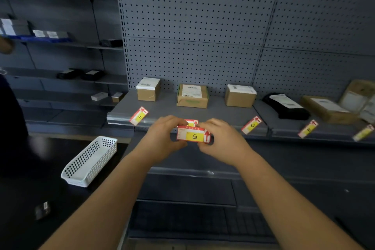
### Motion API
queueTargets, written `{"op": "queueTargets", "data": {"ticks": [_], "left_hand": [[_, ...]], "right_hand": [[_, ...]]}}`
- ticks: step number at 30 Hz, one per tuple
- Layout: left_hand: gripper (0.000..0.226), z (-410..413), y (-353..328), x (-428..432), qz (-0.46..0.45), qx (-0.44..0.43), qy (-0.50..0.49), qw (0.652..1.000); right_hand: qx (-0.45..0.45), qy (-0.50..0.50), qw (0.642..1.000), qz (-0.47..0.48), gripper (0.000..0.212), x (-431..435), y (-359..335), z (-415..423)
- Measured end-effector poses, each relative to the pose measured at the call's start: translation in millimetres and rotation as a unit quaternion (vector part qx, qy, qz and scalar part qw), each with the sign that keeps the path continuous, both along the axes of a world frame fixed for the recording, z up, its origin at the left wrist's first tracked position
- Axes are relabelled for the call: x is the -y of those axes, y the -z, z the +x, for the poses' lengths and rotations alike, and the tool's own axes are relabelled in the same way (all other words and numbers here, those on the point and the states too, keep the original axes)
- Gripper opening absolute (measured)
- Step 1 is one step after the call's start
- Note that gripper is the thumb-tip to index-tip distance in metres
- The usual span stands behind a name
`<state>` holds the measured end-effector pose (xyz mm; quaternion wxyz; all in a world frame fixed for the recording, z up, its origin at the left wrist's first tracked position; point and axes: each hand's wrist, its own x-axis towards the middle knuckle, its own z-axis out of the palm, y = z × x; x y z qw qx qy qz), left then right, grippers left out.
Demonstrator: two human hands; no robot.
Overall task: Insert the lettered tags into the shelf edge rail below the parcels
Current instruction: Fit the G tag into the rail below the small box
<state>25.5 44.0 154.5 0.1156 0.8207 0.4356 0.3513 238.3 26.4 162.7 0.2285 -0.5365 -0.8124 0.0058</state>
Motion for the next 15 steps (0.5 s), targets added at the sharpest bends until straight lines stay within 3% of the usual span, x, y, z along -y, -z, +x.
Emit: {"op": "queueTargets", "data": {"ticks": [5,15], "left_hand": [[0.046,31.5,-2.0,26.1,0.034,-0.031,0.019,0.999],[0.036,168.7,-0.8,60.7,0.067,-0.048,0.05,0.995]], "right_hand": [[-0.011,0.009,1.0,-0.01,0.037,33.4,-2.6,28.6],[-0.061,0.056,0.997,0.001,0.054,88.5,7.6,162.6]]}}
